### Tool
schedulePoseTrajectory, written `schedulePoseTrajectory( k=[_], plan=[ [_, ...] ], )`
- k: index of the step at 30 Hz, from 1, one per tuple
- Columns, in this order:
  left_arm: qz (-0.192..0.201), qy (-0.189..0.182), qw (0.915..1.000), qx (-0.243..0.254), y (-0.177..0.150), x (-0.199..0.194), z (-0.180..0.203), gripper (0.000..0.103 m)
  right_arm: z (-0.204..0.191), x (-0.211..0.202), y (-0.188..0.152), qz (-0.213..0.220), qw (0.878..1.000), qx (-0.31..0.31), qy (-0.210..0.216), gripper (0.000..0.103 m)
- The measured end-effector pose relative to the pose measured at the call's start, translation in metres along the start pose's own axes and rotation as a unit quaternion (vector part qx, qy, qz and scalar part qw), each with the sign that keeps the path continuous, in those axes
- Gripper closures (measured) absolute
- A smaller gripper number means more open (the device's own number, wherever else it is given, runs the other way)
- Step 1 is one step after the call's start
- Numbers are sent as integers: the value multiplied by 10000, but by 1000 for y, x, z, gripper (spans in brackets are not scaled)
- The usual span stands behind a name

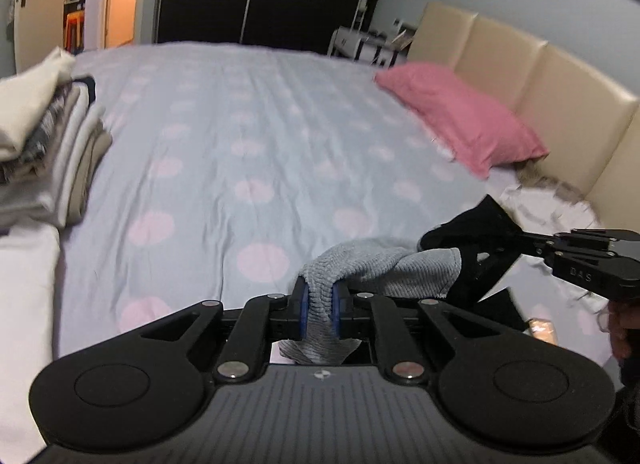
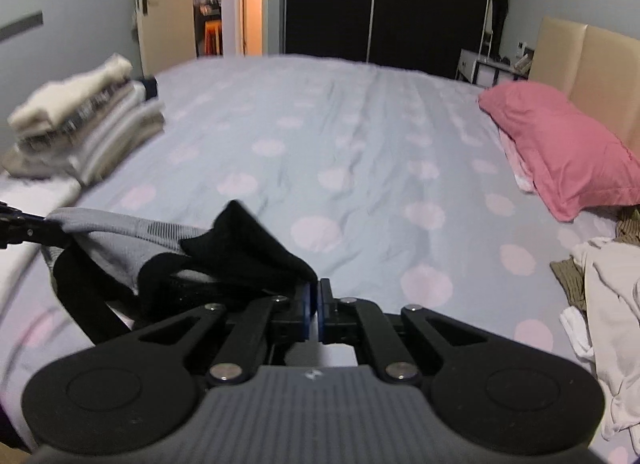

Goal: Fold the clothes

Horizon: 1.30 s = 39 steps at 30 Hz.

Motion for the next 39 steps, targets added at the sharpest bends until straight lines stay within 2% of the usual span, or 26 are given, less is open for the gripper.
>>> schedulePoseTrajectory(
  k=[3,6,9,13,16,17,18,19,23,26,32,34,39],
  plan=[
    [61,-138,9998,137,7,-24,12,94,-2,-23,22,353,9993,32,120,99],
    [-316,-113,9986,410,-9,-23,20,94,-5,-25,35,373,9990,23,260,99],
    [-916,-67,9938,619,-40,-4,22,94,-16,-8,20,74,9993,-79,352,99],
    [-1709,-290,9825,676,-87,27,28,92,-29,14,-2,-337,9981,-218,472,98],
    [-2109,-264,9732,873,-110,41,33,85,-40,30,-18,-645,9958,-322,562,90],
    [-2145,-239,9720,929,-111,42,33,83,-40,31,-23,-706,9955,-337,539,85],
    [-2161,-236,9711,981,-110,43,32,78,-40,31,-29,-762,9952,-350,509,75],
    [-2141,-258,9712,1014,-107,42,32,76,-38,30,-33,-776,9951,-346,498,71],
    [-1841,-347,9755,1150,-88,34,32,59,-35,23,-36,-759,9955,-287,497,68],
    [-1671,-411,9742,1460,-71,29,39,59,-36,22,-37,-772,9952,-195,569,68],
    [-1711,-462,9579,2258,-60,45,61,59,-41,27,-42,-1022,9920,-272,693,69],
    [-1775,-551,9503,2499,-61,53,70,59,-42,25,-47,-1132,9905,-341,696,68],
    [-1993,-843,9250,3123,-73,77,98,56,-34,24,-80,-1617,9837,-401,676,68]
  ],
)
Point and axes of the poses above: each gripper's, at about its wrist camera, not at the fingertips, and x roughly the way its jaws point, z to its right, y to its top, the point moved 10 cm from there along x, roughly the way its jaws point, and after that the axes turned 2 degrees about -y, right-handed, at the moved point
